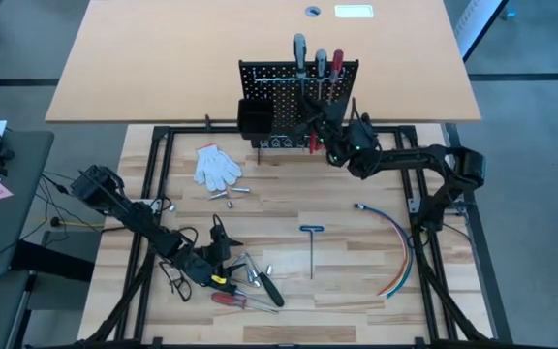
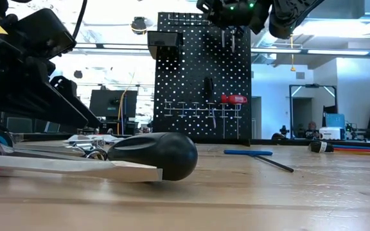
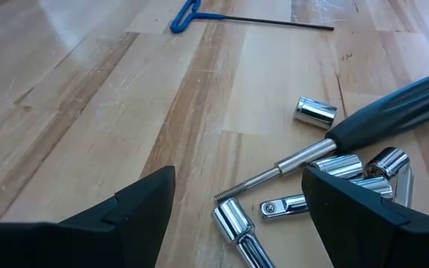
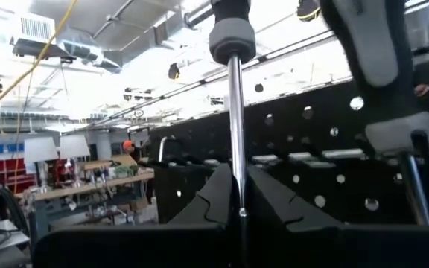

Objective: Hang tools onto peg board
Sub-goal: Hang the grey nut driver on the pegboard bin

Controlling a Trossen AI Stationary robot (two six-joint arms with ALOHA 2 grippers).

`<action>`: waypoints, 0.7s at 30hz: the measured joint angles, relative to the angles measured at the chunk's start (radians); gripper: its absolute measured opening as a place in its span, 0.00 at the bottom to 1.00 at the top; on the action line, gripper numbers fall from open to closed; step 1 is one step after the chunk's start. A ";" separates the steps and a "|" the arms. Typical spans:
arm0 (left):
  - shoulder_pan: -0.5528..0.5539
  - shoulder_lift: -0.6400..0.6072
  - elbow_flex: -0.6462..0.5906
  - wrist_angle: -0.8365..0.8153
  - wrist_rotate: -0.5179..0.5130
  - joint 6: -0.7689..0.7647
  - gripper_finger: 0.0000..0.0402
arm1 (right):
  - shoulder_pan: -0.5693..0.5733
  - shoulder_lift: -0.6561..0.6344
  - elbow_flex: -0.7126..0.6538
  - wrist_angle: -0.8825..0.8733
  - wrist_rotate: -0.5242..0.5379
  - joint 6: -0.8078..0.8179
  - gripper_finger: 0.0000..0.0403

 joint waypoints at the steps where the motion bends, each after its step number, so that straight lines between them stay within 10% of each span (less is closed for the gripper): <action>1: 0.000 0.000 0.000 0.000 0.000 0.000 0.72 | -0.003 0.000 0.000 -0.008 0.000 0.004 0.08; 21: 0.000 0.000 0.000 0.000 0.000 0.000 0.72 | -0.056 -0.001 0.000 -0.174 0.027 0.109 0.10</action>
